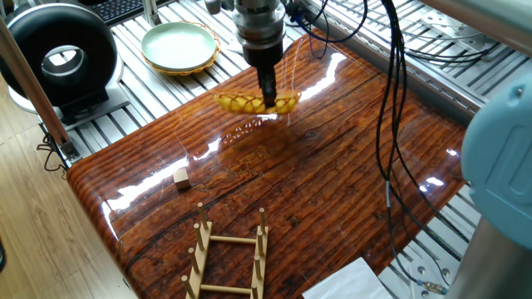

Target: Put the dish on the dish rack

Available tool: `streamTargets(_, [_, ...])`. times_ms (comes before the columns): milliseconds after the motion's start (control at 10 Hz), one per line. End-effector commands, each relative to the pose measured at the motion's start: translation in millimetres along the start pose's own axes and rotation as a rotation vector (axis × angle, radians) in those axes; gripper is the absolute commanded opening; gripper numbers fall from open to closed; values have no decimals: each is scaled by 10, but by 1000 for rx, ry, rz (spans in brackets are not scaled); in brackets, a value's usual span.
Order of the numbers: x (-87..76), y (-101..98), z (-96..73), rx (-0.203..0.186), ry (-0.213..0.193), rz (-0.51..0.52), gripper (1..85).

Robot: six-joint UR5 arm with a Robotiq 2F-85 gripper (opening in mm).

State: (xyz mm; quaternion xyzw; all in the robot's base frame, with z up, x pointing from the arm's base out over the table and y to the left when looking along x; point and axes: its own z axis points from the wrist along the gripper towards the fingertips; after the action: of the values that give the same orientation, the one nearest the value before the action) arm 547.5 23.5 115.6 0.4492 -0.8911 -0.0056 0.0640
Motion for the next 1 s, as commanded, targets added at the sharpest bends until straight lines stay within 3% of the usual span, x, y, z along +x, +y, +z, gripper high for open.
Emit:
streamTargets(0, [-292, 493, -75, -198, -83, 125, 10])
streamTargets(100, [-346, 593, -98, -243, -93, 146, 10])
streamTargets(400, [-350, 776, -128, -296, -70, 172, 10])
streamTargets(500, [-411, 897, -161, -338, -81, 180, 10])
streamTargets(800, [-420, 1065, -174, -385, -65, 144, 10])
streamTargets(900, [-465, 1120, -196, -408, -79, 145, 10])
